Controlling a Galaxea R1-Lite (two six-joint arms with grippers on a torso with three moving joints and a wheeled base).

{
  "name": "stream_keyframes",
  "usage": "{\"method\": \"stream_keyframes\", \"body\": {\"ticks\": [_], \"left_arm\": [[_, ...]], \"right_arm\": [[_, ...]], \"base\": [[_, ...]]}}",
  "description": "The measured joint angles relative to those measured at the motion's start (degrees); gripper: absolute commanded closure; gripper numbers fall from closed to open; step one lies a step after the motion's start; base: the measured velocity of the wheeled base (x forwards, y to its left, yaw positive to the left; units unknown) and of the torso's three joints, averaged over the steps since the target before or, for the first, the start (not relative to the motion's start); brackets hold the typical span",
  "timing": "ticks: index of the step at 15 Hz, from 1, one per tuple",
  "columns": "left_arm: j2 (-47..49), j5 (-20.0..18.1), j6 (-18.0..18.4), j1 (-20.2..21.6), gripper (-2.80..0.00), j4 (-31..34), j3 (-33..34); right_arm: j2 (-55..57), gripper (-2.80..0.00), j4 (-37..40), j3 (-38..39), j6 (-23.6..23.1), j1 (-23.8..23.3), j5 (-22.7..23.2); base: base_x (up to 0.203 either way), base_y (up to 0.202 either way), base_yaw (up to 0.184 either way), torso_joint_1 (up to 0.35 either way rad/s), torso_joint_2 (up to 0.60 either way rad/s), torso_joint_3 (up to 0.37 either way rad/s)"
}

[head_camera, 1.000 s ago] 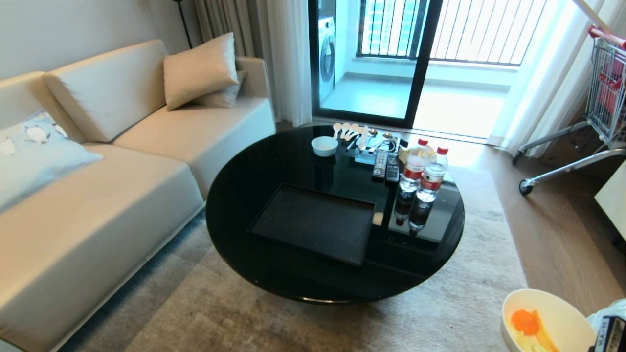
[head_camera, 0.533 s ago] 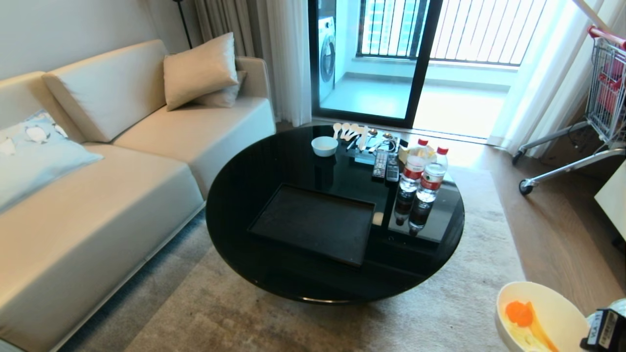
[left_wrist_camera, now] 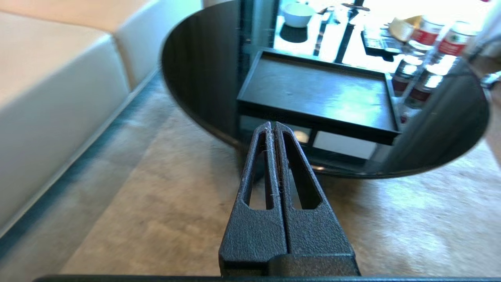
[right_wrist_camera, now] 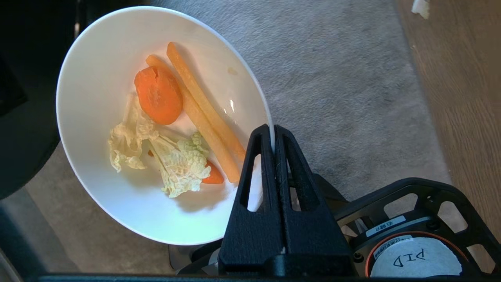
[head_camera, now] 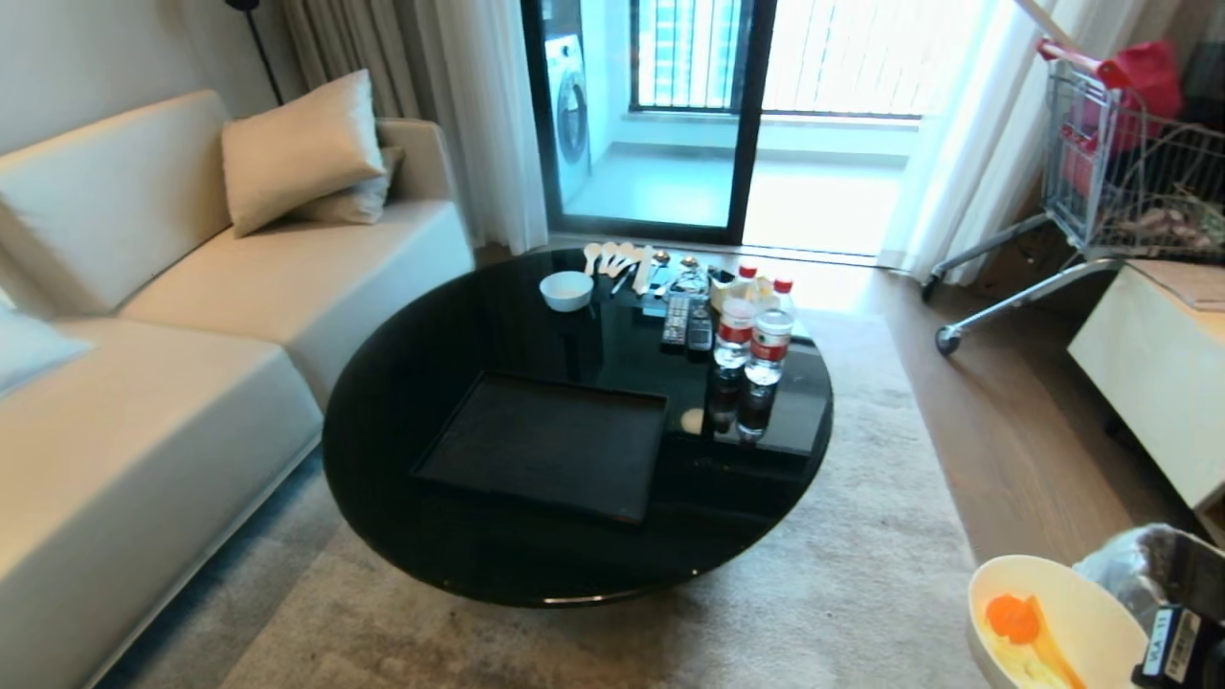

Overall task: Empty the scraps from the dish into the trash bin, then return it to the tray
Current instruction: Move the bowl over the trash can

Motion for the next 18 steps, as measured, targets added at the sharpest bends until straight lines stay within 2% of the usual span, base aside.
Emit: {"method": "stream_keyframes", "body": {"ticks": [18], "left_arm": [[0.0, 0.0, 0.0, 0.0, 0.0, 0.0, 0.0]], "right_arm": [[-1.7, 0.0, 1.0, 0.3, 0.3, 0.0, -0.2]], "base": [[0.0, 0.011, -0.167, 0.002, 0.0, 0.001]]}}
